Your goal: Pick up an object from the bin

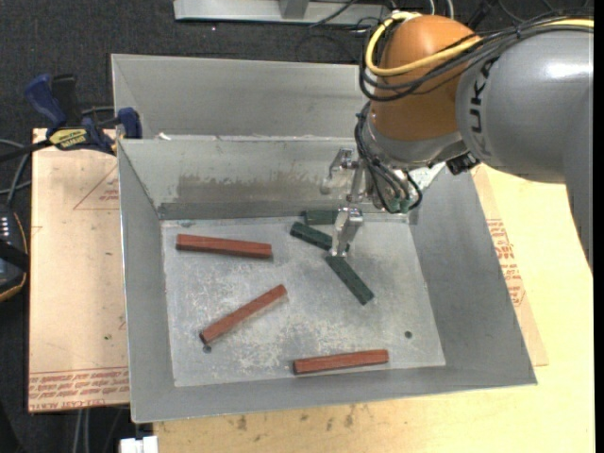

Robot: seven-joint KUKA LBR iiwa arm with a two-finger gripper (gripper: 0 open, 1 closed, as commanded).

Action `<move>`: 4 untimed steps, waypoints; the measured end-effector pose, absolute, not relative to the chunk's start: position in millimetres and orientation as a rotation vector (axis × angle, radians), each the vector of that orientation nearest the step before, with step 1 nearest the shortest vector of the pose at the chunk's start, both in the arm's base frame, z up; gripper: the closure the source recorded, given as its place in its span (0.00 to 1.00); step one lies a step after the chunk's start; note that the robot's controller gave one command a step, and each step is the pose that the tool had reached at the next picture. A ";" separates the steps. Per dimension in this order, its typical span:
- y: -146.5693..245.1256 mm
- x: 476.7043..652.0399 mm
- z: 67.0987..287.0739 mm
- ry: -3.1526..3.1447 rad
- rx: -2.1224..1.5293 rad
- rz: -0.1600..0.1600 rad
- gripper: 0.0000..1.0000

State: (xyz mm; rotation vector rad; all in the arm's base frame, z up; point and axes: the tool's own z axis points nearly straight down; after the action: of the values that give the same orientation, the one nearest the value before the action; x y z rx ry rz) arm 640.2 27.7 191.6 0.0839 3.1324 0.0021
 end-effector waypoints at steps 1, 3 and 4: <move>44.2 650.7 123.8 3.135 0.068 0.002 0.00; 41.3 635.9 79.6 3.105 0.272 0.009 1.00; 36.8 629.0 129.4 3.134 0.253 0.001 1.00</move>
Offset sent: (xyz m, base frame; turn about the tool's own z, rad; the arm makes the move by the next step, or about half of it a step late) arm -0.0120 0.0123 -0.1216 0.1216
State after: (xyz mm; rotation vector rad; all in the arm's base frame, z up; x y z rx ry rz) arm 629.0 36.8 129.4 0.2530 3.1339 0.0006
